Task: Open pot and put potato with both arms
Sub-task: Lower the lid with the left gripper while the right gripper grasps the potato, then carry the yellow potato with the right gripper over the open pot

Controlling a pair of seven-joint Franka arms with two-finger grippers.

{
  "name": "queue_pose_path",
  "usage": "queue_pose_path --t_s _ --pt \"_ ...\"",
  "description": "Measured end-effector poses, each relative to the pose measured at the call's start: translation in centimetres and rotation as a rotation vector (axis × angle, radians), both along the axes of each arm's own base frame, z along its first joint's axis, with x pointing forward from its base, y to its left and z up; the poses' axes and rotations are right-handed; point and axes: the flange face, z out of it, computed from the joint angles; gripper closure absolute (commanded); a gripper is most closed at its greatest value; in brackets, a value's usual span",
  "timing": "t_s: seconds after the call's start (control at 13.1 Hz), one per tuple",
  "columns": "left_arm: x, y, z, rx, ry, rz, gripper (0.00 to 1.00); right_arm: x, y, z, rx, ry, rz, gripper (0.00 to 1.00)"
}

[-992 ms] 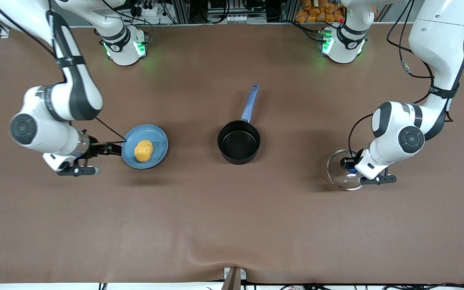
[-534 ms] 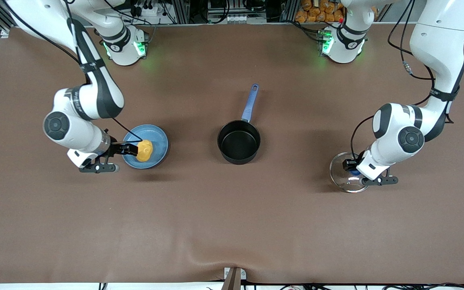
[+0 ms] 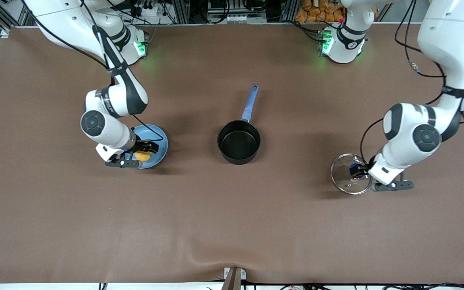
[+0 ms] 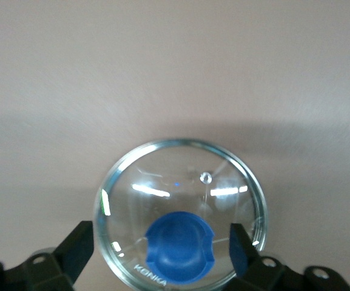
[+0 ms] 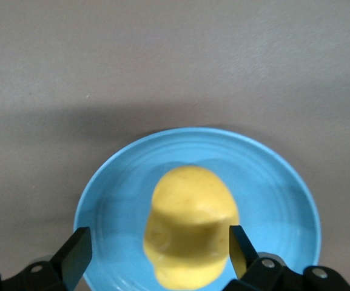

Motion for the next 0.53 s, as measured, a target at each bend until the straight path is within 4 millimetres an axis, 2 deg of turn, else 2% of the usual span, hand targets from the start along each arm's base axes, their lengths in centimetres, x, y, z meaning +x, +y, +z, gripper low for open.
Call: queue_pose_path --t_s 0.15,0.31,0.46,0.53 --pt "1.1 0.2 6.2 0.024 -0.019 0.007 0.0 -0.3 -0.4 -0.6 -0.006 0.013 -0.005 0.0" --pt "1.4 0.1 13.7 0.051 -0.02 0.017 0.0 -0.4 -0.8 -0.8 -0.01 0.018 -0.011 0.0" --pt "0.6 -0.8 20.0 0.059 0.007 0.022 0.0 -0.4 -1.1 -0.9 -0.011 0.017 -0.015 0.0" --pt "0.0 -1.3 22.6 0.049 0.022 0.025 0.0 -0.4 -1.1 -1.0 -0.01 0.012 -0.016 0.0"
